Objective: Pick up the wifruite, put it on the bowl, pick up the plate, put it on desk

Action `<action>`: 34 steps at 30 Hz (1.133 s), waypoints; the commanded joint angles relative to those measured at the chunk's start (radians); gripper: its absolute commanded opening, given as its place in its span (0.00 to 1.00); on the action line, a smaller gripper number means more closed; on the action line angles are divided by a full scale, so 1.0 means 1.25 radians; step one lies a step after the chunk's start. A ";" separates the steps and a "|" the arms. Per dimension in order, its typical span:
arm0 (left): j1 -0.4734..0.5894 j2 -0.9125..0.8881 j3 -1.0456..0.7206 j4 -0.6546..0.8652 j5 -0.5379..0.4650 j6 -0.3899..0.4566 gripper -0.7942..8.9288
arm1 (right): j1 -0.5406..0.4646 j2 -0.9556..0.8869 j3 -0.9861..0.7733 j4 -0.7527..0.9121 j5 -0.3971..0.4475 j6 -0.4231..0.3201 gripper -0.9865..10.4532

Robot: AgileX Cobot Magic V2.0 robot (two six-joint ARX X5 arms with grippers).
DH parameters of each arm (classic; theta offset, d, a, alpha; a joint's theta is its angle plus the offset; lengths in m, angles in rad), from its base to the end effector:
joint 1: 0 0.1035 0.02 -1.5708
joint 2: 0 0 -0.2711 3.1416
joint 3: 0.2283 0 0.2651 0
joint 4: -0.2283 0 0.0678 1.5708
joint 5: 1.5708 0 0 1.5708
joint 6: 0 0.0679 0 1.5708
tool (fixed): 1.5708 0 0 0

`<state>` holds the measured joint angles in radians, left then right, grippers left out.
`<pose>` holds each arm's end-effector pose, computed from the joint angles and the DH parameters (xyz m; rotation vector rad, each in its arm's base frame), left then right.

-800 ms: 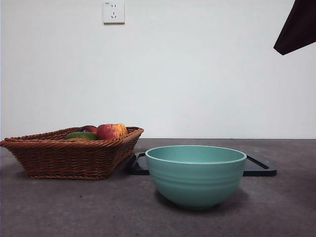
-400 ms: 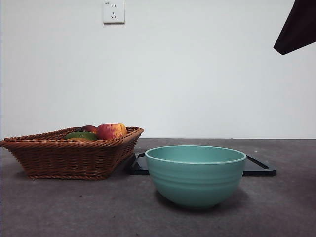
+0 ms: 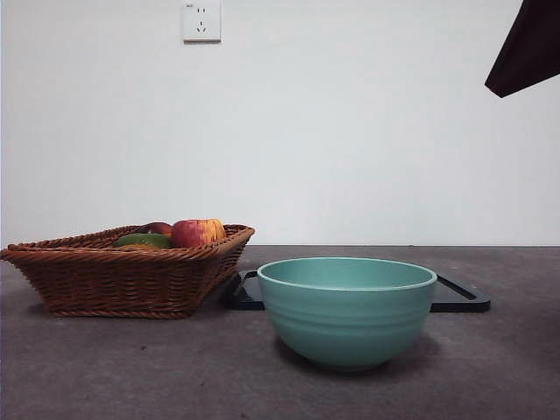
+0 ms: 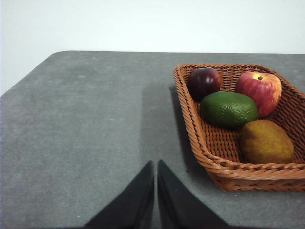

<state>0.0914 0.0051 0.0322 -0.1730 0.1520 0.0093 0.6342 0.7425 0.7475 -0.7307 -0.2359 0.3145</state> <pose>0.1392 0.0024 0.1522 -0.0084 0.1446 -0.0612 0.1342 0.1184 0.2593 0.1337 0.8543 0.7054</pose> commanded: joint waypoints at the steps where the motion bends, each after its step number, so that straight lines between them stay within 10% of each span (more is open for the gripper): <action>1: 0.002 -0.002 -0.016 -0.006 -0.002 -0.002 0.09 | 0.006 0.005 0.011 0.004 0.000 -0.007 0.09; 27: 0.002 -0.002 -0.016 -0.006 -0.002 -0.002 0.09 | 0.005 -0.002 0.011 0.003 0.001 -0.009 0.09; 34: 0.002 -0.002 -0.016 -0.006 -0.002 -0.002 0.09 | -0.056 -0.082 0.009 0.072 0.097 -0.116 0.09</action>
<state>0.0914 0.0051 0.0322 -0.1730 0.1520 0.0093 0.5728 0.6510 0.7475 -0.6613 -0.1333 0.2161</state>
